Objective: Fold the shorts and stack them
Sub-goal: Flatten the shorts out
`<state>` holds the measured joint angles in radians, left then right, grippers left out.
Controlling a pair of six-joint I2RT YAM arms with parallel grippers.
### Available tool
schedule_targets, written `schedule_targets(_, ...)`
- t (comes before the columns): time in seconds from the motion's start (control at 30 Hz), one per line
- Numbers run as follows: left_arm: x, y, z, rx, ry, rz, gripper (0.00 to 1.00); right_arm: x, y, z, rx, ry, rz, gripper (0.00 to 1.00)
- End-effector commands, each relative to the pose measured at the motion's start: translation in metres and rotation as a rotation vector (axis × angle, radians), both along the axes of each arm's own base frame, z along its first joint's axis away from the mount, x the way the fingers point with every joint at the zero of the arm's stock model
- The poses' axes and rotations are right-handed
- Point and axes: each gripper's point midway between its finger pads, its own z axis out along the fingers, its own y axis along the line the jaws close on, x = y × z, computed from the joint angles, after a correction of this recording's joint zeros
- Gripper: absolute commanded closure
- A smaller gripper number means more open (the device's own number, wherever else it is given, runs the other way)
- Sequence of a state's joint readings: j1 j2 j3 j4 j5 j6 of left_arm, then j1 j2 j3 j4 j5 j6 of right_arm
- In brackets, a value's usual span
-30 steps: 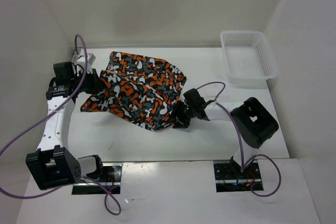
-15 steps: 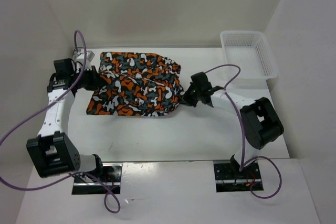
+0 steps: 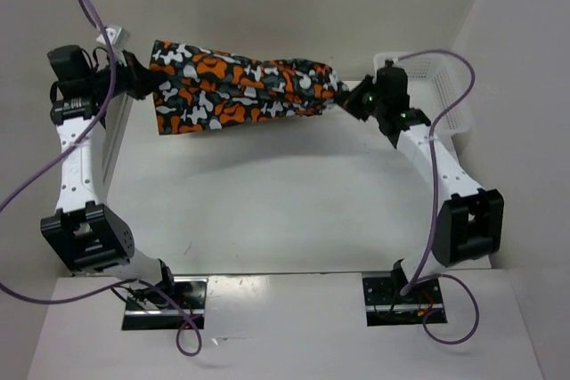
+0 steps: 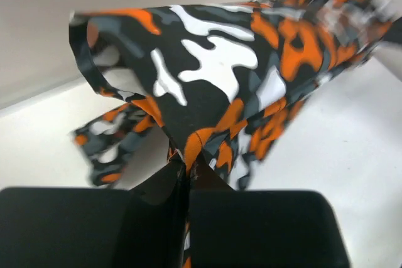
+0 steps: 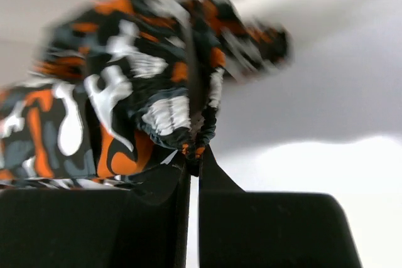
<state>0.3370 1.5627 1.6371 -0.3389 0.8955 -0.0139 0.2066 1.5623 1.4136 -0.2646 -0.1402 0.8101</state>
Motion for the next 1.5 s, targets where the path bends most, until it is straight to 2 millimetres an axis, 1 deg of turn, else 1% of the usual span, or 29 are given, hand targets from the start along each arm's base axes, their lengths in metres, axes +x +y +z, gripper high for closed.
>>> schedule_targets(0.0,-0.028,-0.01,-0.033,-0.04,0.027,-0.073,1.0,-0.039,-0.037,-0.102,-0.038,0.227,-0.104,1.0)
schedule_targets(0.03,-0.037,-0.014,-0.049,-0.056,0.057,-0.081,1.0,-0.051,-0.036,-0.118,-0.025,0.261,-0.1,1.0)
schedule_targets(0.07,-0.048,-0.019,-0.059,-0.065,0.079,-0.081,1.0,-0.073,-0.038,-0.153,-0.025,0.338,-0.096,1.0)
schedule_targets(0.13,-0.071,-0.026,-0.105,-0.132,0.251,-0.067,1.0,-0.096,-0.041,-0.173,-0.016,0.39,-0.11,1.0)
schedule_targets(0.17,-0.089,-0.028,-0.145,-0.178,0.366,-0.045,1.0,-0.113,-0.043,-0.194,-0.026,0.437,-0.111,1.0)
schedule_targets(0.23,-0.105,-0.031,-0.176,-0.219,0.457,-0.033,1.0,-0.122,-0.046,-0.202,-0.029,0.456,-0.126,1.0)
schedule_targets(0.3,-0.117,-0.035,-0.195,-0.242,0.526,-0.024,1.0,-0.129,-0.049,-0.205,-0.039,0.475,-0.134,1.0)
schedule_targets(0.37,-0.122,-0.032,-0.203,-0.234,0.577,0.012,0.98,-0.123,-0.048,-0.198,-0.044,0.458,-0.127,1.0)
schedule_targets(0.4,-0.122,-0.032,-0.201,-0.234,0.577,0.013,0.75,-0.124,-0.049,-0.198,-0.052,0.455,-0.121,1.0)
schedule_targets(0.47,-0.125,-0.032,-0.201,-0.232,0.588,0.02,0.39,-0.116,-0.048,-0.191,-0.049,0.44,-0.121,1.0)
schedule_targets(0.53,-0.139,-0.036,-0.213,-0.244,0.636,0.028,0.2,-0.116,-0.043,-0.192,-0.032,0.443,-0.097,1.0)
schedule_targets(0.6,-0.15,-0.03,-0.231,-0.203,0.696,0.1,0.2,-0.114,-0.042,-0.194,-0.025,0.447,-0.102,1.0)
schedule_targets(0.63,-0.159,-0.029,-0.231,-0.179,0.702,0.129,0.22,-0.115,-0.041,-0.197,-0.022,0.458,-0.095,1.0)
schedule_targets(0.67,-0.168,-0.028,-0.239,-0.163,0.716,0.151,0.27,-0.115,-0.041,-0.197,-0.022,0.458,-0.095,1.0)
schedule_targets(0.7,-0.171,-0.027,-0.241,-0.122,0.708,0.175,0.28,-0.114,-0.04,-0.199,-0.022,0.458,-0.095,1.0)
schedule_targets(0.73,-0.173,-0.026,-0.23,-0.081,0.669,0.192,0.28,-0.114,-0.04,-0.199,-0.022,0.458,-0.095,1.0)
schedule_targets(0.77,-0.173,-0.024,-0.226,-0.038,0.654,0.215,0.27,-0.114,-0.04,-0.202,-0.024,0.467,-0.095,1.0)
schedule_targets(0.83,-0.177,-0.017,-0.226,0.031,0.639,0.27,0.15,-0.113,-0.038,-0.203,-0.017,0.466,-0.087,1.0)
schedule_targets(0.87,-0.179,-0.014,-0.229,0.044,0.652,0.289,0.15,-0.113,-0.038,-0.203,-0.017,0.466,-0.087,1.0)
schedule_targets(0.9,-0.179,-0.015,-0.228,0.063,0.642,0.291,0.18,-0.112,-0.037,-0.206,-0.012,0.469,-0.079,1.0)
schedule_targets(1.0,-0.184,-0.017,-0.244,0.148,0.648,0.311,0.38,-0.112,-0.037,-0.209,-0.014,0.478,-0.079,1.0)
schedule_targets(1.03,-0.186,-0.018,-0.251,0.177,0.657,0.314,0.47,-0.112,-0.037,-0.209,-0.014,0.478,-0.079,1.0)
schedule_targets(1.07,-0.188,-0.02,-0.256,0.18,0.66,0.305,0.64,-0.113,-0.037,-0.212,-0.016,0.488,-0.08,1.0)
schedule_targets(1.1,-0.196,-0.024,-0.272,0.182,0.702,0.29,0.72,-0.11,-0.035,-0.208,-0.008,0.479,-0.072,1.0)
schedule_targets(1.13,-0.195,-0.026,-0.277,0.185,0.695,0.282,0.76,-0.11,-0.035,-0.208,-0.008,0.479,-0.072,1.0)
schedule_targets(1.17,-0.194,-0.036,-0.277,0.17,0.68,0.239,0.76,-0.11,-0.035,-0.208,-0.008,0.479,-0.072,1.0)
schedule_targets(1.23,-0.186,-0.041,-0.275,0.179,0.631,0.219,0.5,-0.11,-0.035,-0.208,-0.008,0.479,-0.072,1.0)
schedule_targets(1.33,-0.175,-0.037,-0.281,0.214,0.616,0.244,0.31,-0.11,-0.035,-0.208,-0.008,0.479,-0.072,1.0)
schedule_targets(1.47,-0.162,-0.053,-0.302,0.216,0.643,0.169,0.24,-0.11,-0.033,-0.208,-0.003,0.48,-0.064,1.0)
